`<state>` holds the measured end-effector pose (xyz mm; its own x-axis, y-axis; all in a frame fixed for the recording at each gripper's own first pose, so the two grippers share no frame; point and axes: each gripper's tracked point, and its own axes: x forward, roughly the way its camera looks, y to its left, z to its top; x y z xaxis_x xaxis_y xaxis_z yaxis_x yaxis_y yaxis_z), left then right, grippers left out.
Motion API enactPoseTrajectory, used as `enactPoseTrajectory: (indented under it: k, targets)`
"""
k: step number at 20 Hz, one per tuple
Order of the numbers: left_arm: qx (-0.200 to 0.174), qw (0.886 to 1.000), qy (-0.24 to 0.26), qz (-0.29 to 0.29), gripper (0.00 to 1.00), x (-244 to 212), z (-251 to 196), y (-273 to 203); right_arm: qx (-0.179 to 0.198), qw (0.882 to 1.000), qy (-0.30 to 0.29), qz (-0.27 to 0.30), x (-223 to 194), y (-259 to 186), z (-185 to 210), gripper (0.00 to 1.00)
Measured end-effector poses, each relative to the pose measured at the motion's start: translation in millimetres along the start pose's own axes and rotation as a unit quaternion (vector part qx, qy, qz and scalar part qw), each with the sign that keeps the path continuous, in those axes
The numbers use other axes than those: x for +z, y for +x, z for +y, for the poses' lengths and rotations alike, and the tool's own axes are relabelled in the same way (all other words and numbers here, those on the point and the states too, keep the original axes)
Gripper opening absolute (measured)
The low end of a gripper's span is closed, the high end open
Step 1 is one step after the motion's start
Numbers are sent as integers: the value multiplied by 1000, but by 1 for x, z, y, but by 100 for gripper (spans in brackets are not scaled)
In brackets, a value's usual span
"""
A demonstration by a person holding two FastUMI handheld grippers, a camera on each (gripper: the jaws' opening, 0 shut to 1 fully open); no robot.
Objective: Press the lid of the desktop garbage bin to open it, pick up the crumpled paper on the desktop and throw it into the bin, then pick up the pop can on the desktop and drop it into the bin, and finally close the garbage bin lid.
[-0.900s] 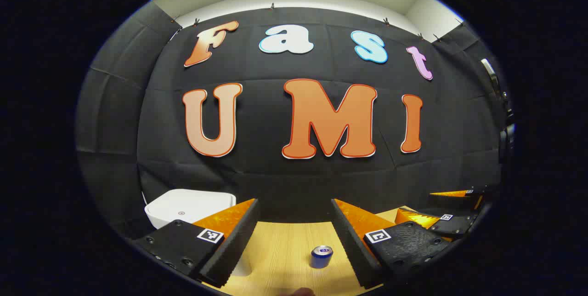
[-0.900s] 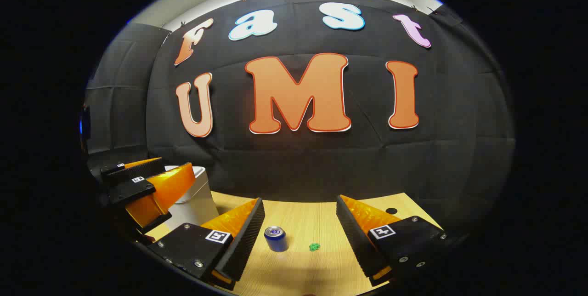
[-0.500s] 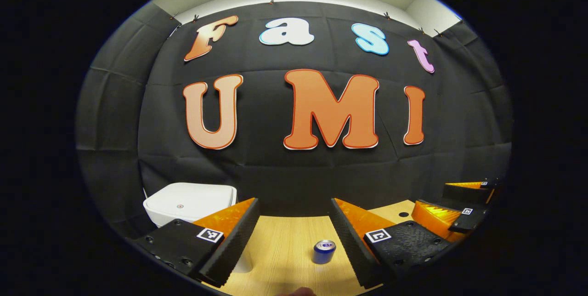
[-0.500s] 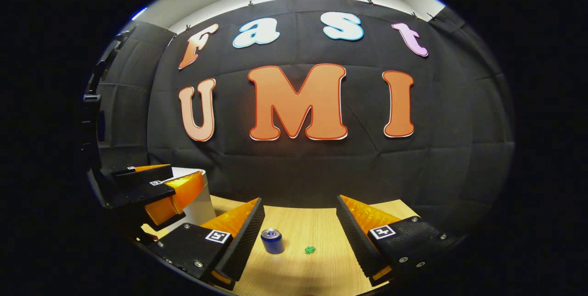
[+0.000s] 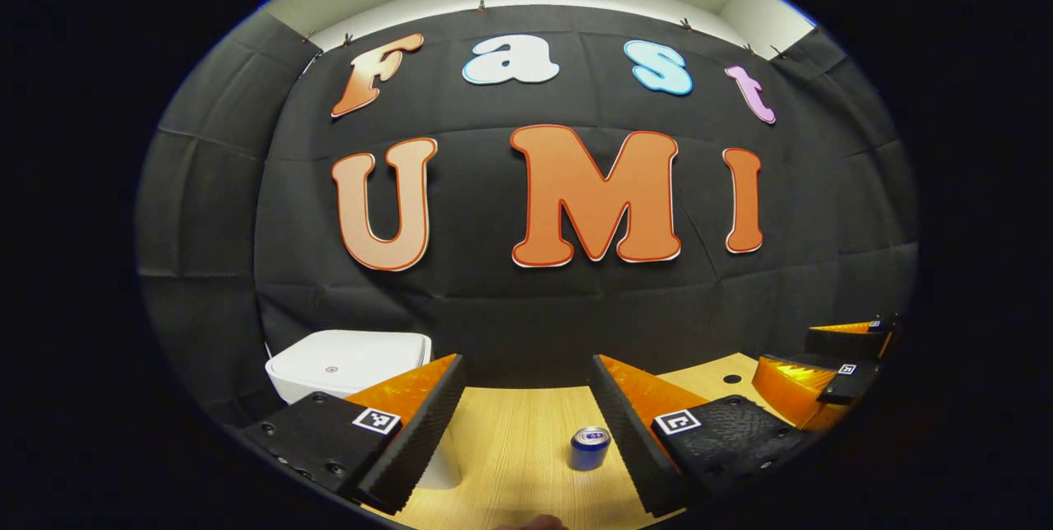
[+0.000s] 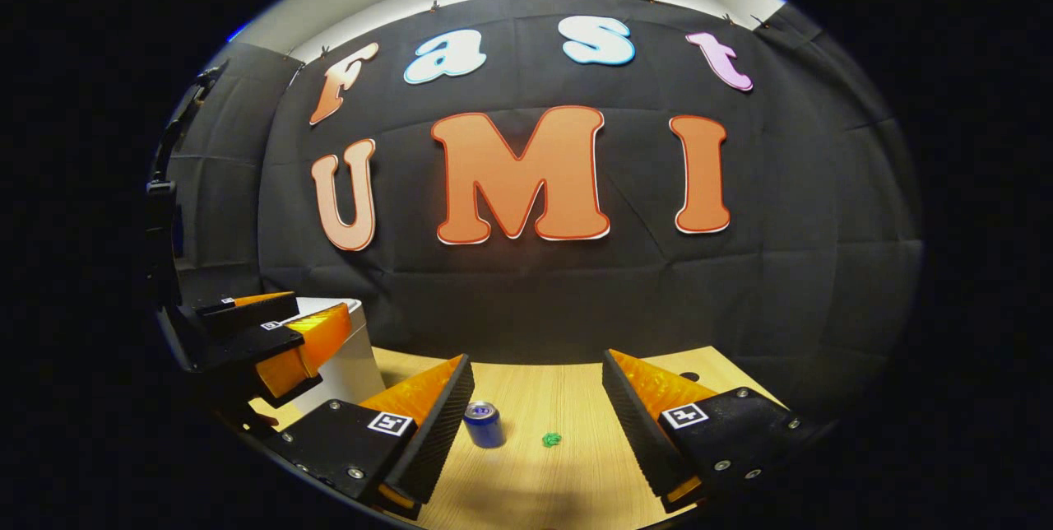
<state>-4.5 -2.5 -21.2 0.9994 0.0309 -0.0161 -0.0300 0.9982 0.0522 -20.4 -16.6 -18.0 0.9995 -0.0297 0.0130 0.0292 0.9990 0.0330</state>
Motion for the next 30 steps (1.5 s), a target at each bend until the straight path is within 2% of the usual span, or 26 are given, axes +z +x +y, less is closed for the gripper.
enactPoseTrajectory:
  k: [27, 29, 30]
  targets:
    - [22, 1000, 17, -5, 95, 9, 17, -24, 10, 1000, -6, 17, -15, -10, 1, 94]
    - [25, 999, 23, -5, 94, 11, 19, -27, 11, 1000, -8, 18, -16, -12, 2, 94]
    - [26, 999, 27, -5, 88, 11, 21, -29, 11, 1000, -8, 19, -16, -13, 2, 94]
